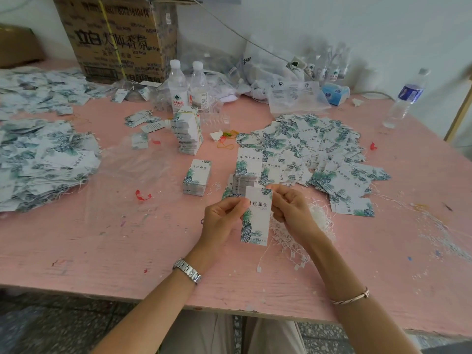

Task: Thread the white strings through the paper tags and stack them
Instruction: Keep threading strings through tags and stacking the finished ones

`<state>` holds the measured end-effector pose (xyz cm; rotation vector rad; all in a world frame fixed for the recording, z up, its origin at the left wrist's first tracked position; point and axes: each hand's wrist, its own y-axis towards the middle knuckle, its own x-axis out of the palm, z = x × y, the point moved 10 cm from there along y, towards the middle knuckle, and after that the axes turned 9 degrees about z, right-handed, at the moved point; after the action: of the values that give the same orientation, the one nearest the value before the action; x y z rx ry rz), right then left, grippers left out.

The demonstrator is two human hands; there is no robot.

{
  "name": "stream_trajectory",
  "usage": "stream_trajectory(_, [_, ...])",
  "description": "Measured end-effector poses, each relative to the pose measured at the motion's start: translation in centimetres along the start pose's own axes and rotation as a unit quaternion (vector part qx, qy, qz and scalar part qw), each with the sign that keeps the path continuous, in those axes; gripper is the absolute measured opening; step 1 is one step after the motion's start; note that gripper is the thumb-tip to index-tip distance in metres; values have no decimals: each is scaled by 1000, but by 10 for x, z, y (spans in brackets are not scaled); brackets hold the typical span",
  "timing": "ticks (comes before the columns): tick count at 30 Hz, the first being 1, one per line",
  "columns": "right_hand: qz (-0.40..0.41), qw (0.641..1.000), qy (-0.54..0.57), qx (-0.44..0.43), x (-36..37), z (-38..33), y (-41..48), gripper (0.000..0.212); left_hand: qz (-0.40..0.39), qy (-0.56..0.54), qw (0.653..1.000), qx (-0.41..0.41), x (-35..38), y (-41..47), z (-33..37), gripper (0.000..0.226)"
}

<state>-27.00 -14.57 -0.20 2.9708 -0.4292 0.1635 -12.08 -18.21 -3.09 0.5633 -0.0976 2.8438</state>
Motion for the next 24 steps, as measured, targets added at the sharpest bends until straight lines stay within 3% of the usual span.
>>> stream_trajectory(4, [-13,999,22,33,4,10,-1,50,-6,13,1000,-1,2,-1,-1,19])
stream_trajectory(6, [-25,998,39,40,7,11,-3,53,-8,17,1000,-2,2,-1,-1,20])
stream_trajectory(10, [-35,996,65,48,9,12,-4,47,-22,15,1000,-3,5,-2,-2,19])
stream_trajectory(14, [-37,995,77,44,8,12,-4,24,-26,14,1000,-8,6,-3,-2,15])
stream_trajectory(24, [-50,991,105,64,11,12,-7,15,-30,37,999,1,9,-3,-1,12])
